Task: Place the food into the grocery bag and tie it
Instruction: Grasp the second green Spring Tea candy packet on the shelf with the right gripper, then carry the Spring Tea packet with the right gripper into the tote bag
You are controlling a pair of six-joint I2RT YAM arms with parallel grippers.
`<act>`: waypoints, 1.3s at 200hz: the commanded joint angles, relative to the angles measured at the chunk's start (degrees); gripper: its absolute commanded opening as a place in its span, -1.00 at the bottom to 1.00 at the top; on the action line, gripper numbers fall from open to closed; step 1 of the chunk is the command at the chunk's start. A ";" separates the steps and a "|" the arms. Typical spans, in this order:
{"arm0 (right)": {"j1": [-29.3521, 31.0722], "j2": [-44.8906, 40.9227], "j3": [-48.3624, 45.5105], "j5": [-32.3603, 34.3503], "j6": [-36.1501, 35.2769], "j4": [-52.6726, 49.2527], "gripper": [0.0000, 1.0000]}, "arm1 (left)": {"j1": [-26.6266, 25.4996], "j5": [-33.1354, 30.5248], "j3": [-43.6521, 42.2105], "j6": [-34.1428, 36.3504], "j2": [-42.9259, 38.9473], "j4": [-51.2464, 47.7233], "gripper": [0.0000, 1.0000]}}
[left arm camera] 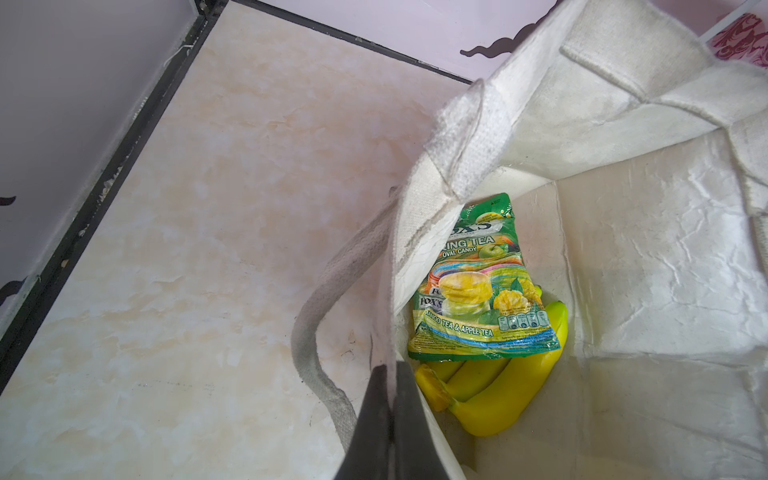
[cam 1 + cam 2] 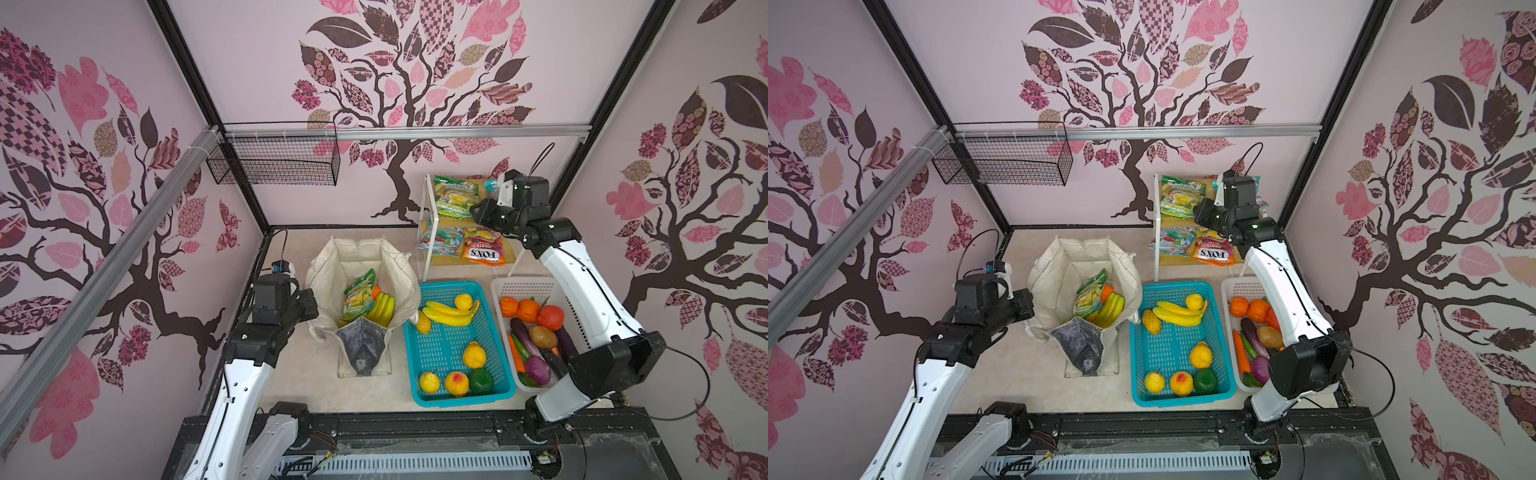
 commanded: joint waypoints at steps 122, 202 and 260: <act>-0.06 -5.13 7.69 -1.91 -0.44 -0.68 -1.00 | 0.16 -0.01 -1.19 0.42 -0.08 0.85 -1.00; -0.08 -4.21 17.48 -7.34 -1.75 -4.28 -1.00 | 0.12 0.08 -1.28 0.50 -0.04 0.87 -1.00; 4.90 -10.99 13.23 -6.10 -0.67 -3.57 -1.00 | 0.15 -0.33 -1.24 0.42 0.04 0.72 -1.00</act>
